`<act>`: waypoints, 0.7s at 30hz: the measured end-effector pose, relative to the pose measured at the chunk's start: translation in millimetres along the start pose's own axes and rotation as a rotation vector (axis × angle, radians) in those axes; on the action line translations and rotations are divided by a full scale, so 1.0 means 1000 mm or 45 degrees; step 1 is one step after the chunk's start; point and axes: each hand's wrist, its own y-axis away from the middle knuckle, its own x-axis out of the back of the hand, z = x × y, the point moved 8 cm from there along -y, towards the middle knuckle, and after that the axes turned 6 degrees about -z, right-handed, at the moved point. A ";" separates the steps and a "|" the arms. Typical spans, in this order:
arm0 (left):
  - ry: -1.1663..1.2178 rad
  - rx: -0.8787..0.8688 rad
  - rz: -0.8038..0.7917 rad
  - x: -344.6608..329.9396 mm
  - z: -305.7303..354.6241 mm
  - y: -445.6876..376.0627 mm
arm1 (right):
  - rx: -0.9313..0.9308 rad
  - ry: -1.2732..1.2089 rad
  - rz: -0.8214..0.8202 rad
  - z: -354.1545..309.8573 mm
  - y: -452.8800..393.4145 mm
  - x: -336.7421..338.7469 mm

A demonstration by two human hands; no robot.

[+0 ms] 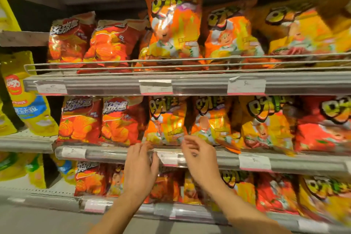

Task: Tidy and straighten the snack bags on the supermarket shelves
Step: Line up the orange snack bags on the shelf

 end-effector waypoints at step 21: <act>0.768 -0.125 -0.249 -0.109 0.251 -0.027 | 0.037 0.151 0.695 0.083 0.037 0.297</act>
